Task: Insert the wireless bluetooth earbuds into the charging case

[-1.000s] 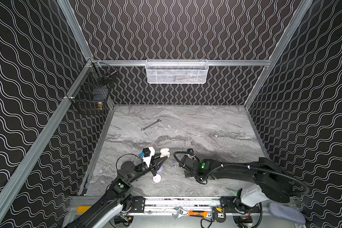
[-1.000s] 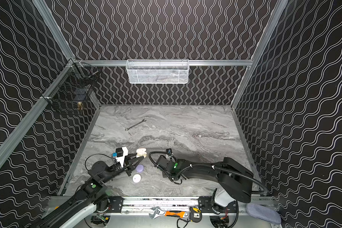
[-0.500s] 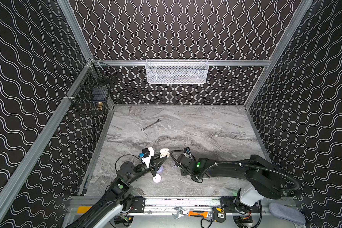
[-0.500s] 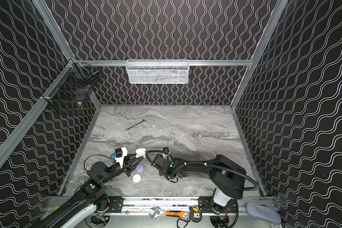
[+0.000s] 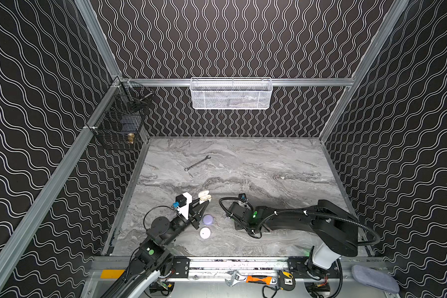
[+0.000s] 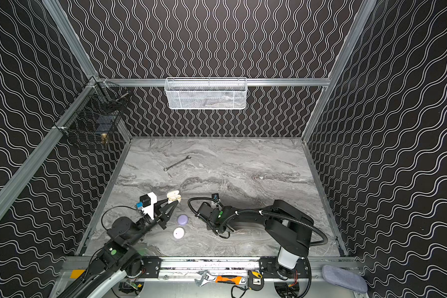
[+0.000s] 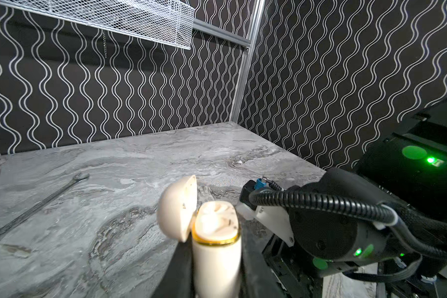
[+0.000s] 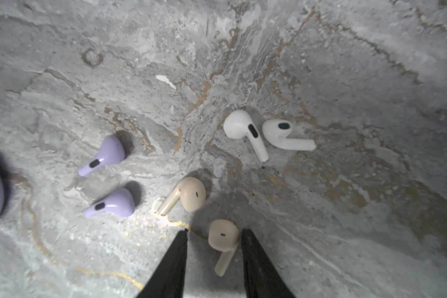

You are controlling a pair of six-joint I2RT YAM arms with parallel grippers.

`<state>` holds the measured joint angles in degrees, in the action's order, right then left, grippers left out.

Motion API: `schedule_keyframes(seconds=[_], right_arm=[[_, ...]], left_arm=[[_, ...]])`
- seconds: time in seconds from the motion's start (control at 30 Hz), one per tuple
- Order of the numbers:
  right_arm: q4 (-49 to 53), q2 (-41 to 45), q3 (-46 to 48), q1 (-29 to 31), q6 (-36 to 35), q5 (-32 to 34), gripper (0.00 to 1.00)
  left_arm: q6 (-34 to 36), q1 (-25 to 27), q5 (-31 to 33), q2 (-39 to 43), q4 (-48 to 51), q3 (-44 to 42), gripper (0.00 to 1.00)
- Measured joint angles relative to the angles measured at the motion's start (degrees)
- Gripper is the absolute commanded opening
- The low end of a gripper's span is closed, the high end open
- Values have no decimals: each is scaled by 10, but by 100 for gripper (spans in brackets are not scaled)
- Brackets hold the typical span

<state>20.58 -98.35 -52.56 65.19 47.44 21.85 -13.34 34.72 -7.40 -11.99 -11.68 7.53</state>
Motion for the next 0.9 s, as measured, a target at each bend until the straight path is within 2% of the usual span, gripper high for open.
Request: schedule_keyframes(seconds=[0.2, 0.37, 0.7, 0.9], right_arm=[[12, -25, -23, 0, -3, 12, 32], [12, -28, -26, 1, -3, 16, 26], [11, -26, -22, 5, -1, 21, 21], [13, -15, -14, 8, 1, 24, 17]], left_arm=[[0, 0, 25, 12, 33, 1, 0], [0, 0, 25, 11, 40, 3, 0], [0, 0, 23, 7, 40, 3, 0], [0, 0, 2, 2, 36, 3, 0]])
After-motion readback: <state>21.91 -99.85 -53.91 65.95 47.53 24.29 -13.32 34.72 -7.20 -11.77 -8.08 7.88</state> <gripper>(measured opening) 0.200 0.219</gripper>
